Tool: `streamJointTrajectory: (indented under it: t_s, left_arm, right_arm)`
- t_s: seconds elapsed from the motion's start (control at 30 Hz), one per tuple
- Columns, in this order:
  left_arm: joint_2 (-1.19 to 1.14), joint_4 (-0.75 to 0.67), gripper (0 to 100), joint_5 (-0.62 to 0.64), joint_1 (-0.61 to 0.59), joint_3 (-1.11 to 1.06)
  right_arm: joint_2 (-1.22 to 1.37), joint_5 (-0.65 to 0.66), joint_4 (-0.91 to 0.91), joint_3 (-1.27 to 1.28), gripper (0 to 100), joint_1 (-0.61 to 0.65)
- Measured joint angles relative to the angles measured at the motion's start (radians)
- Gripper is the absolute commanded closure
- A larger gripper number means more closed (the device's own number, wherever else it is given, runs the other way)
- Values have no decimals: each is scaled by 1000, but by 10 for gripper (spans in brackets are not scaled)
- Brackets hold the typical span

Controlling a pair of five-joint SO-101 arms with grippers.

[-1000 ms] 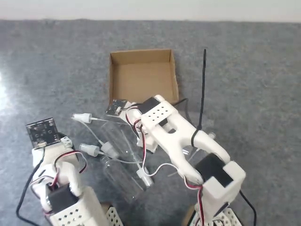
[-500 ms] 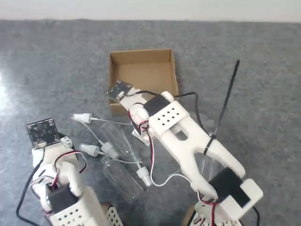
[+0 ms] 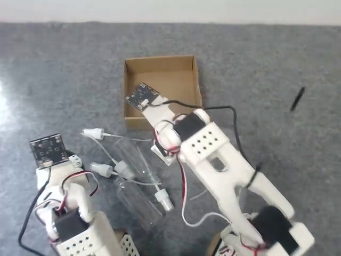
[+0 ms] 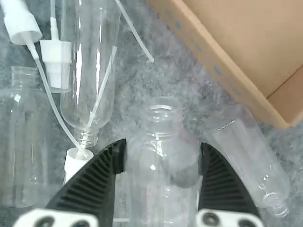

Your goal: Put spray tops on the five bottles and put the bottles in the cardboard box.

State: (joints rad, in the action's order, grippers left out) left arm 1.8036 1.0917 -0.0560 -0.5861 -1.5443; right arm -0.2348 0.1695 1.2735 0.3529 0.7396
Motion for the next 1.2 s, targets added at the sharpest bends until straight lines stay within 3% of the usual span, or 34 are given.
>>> streamJointTrajectory:
  t_s: [1.2]
  left_arm:
    - [0,0,987,0,0,0]
  right_arm:
    - [-606,-135,-192,336,869,-72]
